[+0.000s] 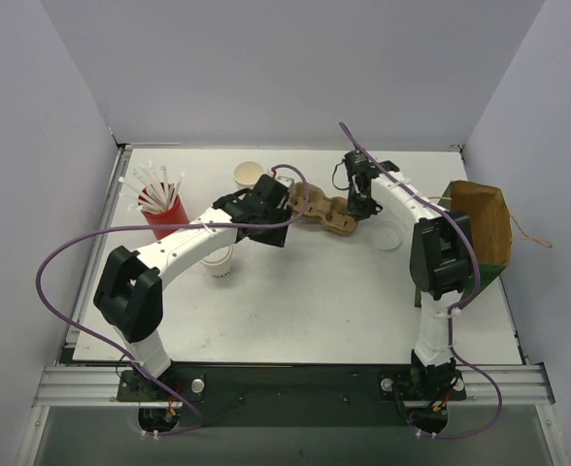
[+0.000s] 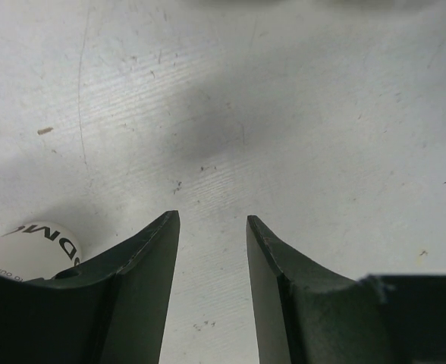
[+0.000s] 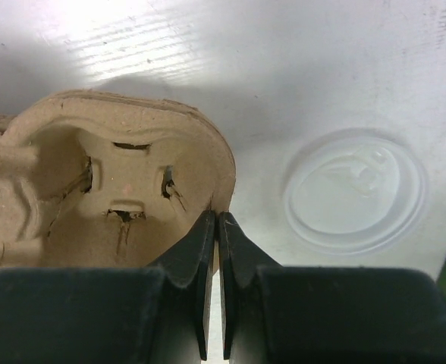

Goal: Pack the takeout coffee

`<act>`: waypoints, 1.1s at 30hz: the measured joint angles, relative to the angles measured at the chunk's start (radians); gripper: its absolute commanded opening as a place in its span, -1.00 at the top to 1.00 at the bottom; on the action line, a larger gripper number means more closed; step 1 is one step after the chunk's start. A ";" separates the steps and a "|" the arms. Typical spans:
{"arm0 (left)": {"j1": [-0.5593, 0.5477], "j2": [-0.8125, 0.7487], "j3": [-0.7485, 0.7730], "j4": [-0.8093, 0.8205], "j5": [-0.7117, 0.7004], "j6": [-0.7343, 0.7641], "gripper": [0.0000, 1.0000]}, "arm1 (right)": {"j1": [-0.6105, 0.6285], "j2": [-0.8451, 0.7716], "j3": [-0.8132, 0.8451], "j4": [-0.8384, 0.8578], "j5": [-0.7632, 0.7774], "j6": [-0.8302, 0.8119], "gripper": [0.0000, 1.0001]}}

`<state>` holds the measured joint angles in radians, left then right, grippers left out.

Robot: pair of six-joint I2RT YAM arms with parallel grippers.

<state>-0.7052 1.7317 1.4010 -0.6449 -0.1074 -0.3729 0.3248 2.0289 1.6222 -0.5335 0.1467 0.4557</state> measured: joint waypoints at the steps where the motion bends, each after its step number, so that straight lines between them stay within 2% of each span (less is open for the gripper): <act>1: 0.000 0.001 0.020 -0.003 0.000 0.000 -0.02 | -0.003 -0.004 -0.003 -0.006 0.000 -0.012 1.00; 10: 0.025 0.106 0.220 0.016 -0.024 -0.017 0.00 | -0.006 -0.006 0.033 -0.054 0.001 -0.076 1.00; 20: 0.065 0.335 0.350 0.075 -0.066 -0.031 -0.01 | -0.010 -0.003 0.064 -0.078 0.003 -0.091 1.00; 33: 0.075 0.484 0.534 0.135 -0.073 -0.034 0.01 | -0.010 -0.002 0.065 -0.084 0.003 -0.090 1.00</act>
<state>-0.6304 2.2162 1.9347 -0.5098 -0.1806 -0.4072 0.3145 2.0270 1.6871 -0.6174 0.1493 0.3653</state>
